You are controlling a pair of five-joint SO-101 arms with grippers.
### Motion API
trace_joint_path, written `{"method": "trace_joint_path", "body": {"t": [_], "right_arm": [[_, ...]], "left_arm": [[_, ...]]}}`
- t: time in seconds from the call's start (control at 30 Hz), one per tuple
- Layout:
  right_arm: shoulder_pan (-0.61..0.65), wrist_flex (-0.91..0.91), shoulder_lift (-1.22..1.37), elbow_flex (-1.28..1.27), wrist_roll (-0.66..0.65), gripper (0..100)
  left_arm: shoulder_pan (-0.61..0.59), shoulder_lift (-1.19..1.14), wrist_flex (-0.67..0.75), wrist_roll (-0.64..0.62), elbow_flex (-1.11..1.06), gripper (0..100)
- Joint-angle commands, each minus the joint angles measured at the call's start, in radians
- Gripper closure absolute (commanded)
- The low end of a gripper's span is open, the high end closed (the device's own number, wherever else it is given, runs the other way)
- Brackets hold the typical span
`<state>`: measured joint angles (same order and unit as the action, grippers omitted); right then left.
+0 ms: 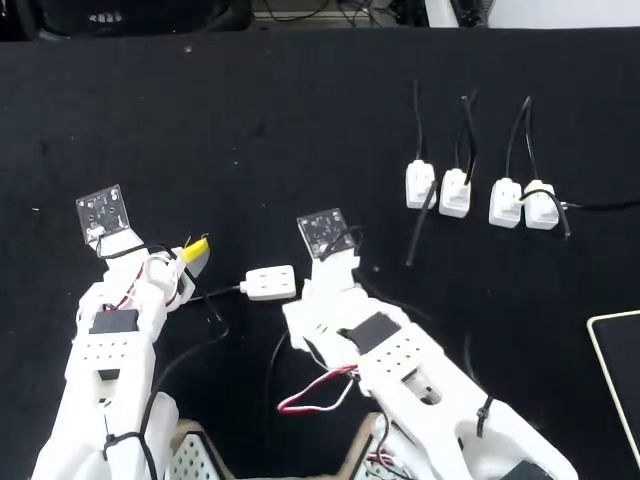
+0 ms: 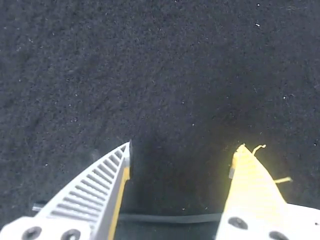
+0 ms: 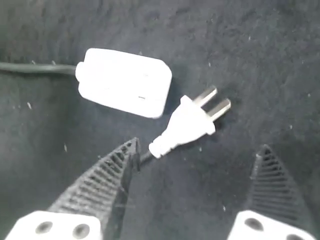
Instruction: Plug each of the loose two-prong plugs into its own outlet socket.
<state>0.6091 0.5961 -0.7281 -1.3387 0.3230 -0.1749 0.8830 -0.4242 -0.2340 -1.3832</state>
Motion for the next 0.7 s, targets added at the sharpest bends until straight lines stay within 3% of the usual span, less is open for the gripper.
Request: {"method": "trace_joint_path", "body": {"t": [0.0,0.3,0.57,0.67], "right_arm": [[-0.021,-0.081,-0.005,0.015,0.014,66.0],[-0.098,-0.08,0.369,0.213,0.009,77.3],[-0.092,0.008,0.51,0.363,0.006,75.9],[-0.092,0.009,0.547,0.364,-0.009,82.9]], "left_arm": [[-0.002,0.02,0.017,-0.006,0.013,68],[-0.002,0.02,0.017,-0.006,0.012,68],[-0.002,0.02,0.017,-0.006,0.013,68],[-0.002,0.02,0.017,-0.006,0.013,68]]}}
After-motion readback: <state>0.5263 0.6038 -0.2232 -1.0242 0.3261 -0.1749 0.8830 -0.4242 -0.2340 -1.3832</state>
